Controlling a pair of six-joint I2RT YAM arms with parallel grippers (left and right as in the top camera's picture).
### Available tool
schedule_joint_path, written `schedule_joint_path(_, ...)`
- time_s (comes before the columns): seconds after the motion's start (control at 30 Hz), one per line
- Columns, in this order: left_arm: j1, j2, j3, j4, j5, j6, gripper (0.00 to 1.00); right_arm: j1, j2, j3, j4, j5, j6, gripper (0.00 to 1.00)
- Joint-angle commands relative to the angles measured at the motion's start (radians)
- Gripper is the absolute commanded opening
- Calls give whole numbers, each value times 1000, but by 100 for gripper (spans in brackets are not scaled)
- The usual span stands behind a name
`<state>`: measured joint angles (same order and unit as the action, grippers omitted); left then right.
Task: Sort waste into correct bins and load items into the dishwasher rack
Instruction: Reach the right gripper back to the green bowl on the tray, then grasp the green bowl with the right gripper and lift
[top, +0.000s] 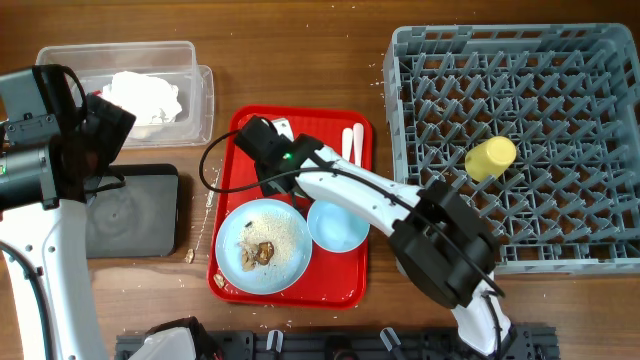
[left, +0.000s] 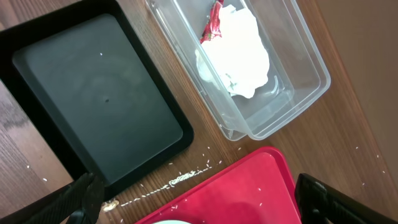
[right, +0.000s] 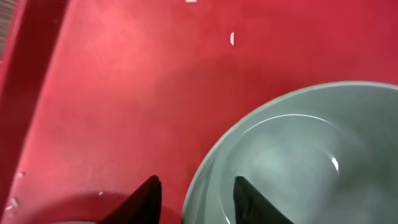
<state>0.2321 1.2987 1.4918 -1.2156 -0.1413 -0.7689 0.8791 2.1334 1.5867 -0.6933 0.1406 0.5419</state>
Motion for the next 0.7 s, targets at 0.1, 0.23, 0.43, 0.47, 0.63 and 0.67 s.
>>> schedule_joint_path(0.1,6,-2,3,2,-9,-2,100,-1,24,11,6,16,7,17)
schedule_joint_path(0.23,6,-2,3,2,-9,-2,100,-3,17,101,-55,-13,8,4)
schedule_joint_path(0.43,6,-2,3,2,-9,-2,100,-27,-39,294,-190,-17,-24,4)
schedule_joint_path(0.47,6,-2,3,2,-9,-2,100,-56,-66,351,-230,-18,-46,4)
schedule_joint_path(0.63,6,-2,3,2,-9,-2,100,-337,-227,454,-320,-178,-166,4)
schedule_joint_path(0.67,6,-2,3,2,-9,-2,100,-409,-246,454,-326,-241,-192,4)
